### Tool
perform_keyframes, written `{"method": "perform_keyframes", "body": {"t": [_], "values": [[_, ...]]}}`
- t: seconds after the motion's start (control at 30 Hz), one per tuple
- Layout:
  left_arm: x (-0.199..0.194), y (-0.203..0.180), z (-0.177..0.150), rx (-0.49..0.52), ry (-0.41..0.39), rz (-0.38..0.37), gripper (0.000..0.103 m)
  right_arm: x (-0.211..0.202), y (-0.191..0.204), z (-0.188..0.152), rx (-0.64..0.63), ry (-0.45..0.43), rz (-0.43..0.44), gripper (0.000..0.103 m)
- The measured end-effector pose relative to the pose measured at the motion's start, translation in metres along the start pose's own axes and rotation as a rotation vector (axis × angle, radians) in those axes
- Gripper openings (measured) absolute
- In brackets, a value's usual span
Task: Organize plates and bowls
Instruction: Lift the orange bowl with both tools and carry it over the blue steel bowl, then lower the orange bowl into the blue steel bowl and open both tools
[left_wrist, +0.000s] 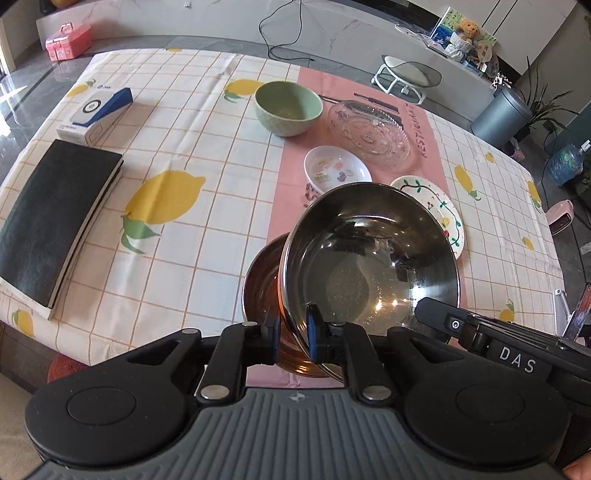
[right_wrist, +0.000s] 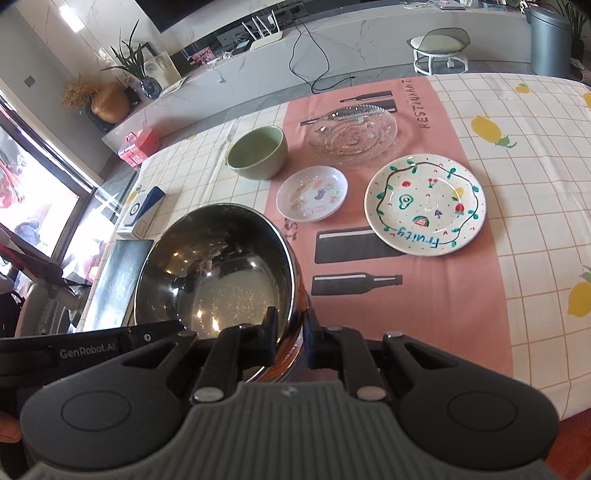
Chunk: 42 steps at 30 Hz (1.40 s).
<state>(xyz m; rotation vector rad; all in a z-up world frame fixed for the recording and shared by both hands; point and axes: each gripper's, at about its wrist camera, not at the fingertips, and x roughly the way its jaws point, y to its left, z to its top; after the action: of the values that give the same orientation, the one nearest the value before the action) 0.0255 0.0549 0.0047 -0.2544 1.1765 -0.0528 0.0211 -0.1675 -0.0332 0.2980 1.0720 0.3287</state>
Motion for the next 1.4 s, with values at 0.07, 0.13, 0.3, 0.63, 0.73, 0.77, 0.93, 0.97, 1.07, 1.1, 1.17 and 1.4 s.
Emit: {"method": "perform_keyframes", "body": {"t": [0.07, 0.13, 0.3, 0.63, 0.73, 0.77, 0.93, 0.97, 1.07, 1.1, 1.17, 1.4], "values": [[0.005, 0.006, -0.002, -0.016, 0.015, -0.010, 0.016, 0.004, 0.003, -0.001, -0.012, 0.007, -0.011, 0.012], [0.010, 0.010, -0.004, -0.026, 0.030, -0.017, 0.016, 0.008, 0.006, -0.001, -0.029, 0.013, -0.025, 0.012], [0.018, 0.014, -0.006, -0.031, 0.065, -0.021, 0.017, 0.019, 0.011, -0.001, -0.056, 0.044, -0.052, 0.011], [0.018, 0.012, -0.004, -0.013, 0.081, -0.012, 0.021, 0.033, 0.018, 0.005, -0.096, 0.086, -0.102, 0.008], [0.020, 0.013, -0.004, -0.017, 0.087, -0.008, 0.021, 0.036, 0.018, 0.006, -0.102, 0.097, -0.105, 0.008], [0.021, 0.013, -0.003, -0.018, 0.091, -0.006, 0.021, 0.038, 0.018, 0.006, -0.102, 0.100, -0.105, 0.008], [0.025, 0.016, -0.002, -0.027, 0.102, 0.000, 0.022, 0.046, 0.019, 0.006, -0.107, 0.119, -0.112, 0.008], [0.025, 0.016, -0.002, -0.029, 0.102, 0.001, 0.022, 0.048, 0.019, 0.006, -0.108, 0.121, -0.114, 0.008], [0.027, 0.017, -0.001, -0.036, 0.104, 0.003, 0.023, 0.051, 0.020, 0.004, -0.118, 0.123, -0.122, 0.008], [0.028, 0.017, -0.001, -0.037, 0.105, 0.007, 0.023, 0.051, 0.020, 0.004, -0.122, 0.122, -0.125, 0.008], [0.029, 0.017, -0.001, -0.030, 0.106, 0.007, 0.024, 0.051, 0.020, 0.004, -0.124, 0.116, -0.126, 0.008], [0.028, 0.019, -0.002, -0.040, 0.107, -0.010, 0.025, 0.052, 0.021, 0.004, -0.130, 0.113, -0.111, 0.017]]}}
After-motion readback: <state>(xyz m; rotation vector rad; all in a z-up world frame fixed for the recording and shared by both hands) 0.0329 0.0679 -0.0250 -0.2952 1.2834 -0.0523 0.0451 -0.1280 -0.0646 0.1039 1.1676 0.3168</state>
